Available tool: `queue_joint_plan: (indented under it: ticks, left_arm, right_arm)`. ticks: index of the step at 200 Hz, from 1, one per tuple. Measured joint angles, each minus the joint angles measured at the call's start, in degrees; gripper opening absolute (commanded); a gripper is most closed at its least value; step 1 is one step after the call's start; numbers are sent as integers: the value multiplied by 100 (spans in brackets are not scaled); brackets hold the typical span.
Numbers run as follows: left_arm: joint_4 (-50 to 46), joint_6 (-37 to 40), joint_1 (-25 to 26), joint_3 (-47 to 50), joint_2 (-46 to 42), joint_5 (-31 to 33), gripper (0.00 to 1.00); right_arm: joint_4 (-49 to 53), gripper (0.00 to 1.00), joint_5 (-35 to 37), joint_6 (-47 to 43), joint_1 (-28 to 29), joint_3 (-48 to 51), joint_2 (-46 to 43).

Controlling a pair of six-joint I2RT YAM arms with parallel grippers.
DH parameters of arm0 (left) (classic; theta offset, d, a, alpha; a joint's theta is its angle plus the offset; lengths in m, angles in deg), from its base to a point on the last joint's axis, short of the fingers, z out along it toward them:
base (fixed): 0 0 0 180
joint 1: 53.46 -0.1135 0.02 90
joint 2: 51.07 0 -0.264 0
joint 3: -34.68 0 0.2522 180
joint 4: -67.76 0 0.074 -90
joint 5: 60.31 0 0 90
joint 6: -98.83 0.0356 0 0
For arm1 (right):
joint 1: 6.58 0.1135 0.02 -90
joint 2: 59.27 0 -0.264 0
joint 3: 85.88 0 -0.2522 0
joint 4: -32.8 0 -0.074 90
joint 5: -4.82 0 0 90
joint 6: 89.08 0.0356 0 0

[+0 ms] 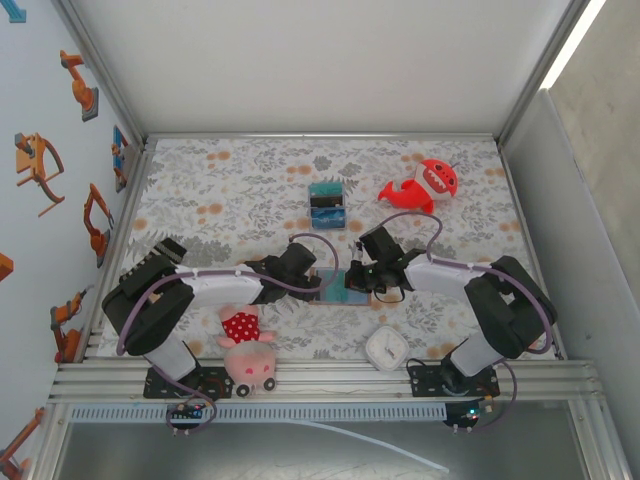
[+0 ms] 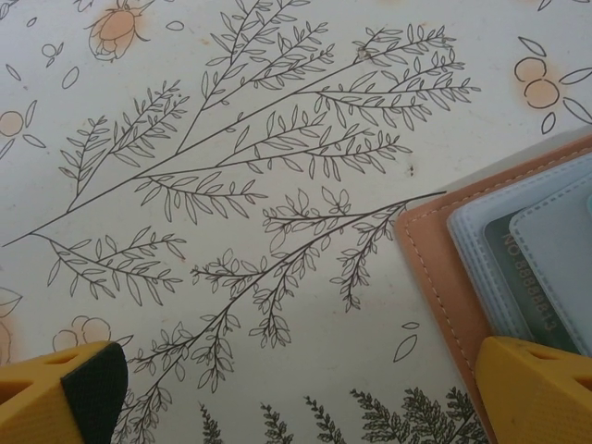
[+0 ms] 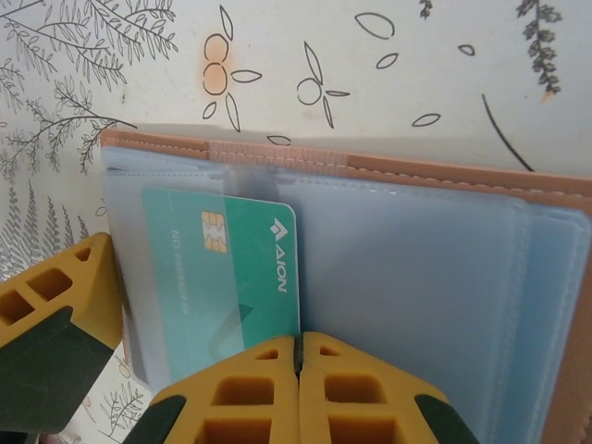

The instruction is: Take the credit cards out of the card holder

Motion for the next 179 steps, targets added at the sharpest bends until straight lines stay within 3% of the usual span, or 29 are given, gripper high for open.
queue_joint_plan:
  ticks: [87,179]
  left_arm:
    - [72,199,111,-229,-485,232,97]
    - [461,778,391,-640,341,678,97]
  right_arm:
    - [-2,0,9,0,0,-2,-33]
    - [-7,0,-11,0,0,-2,-33]
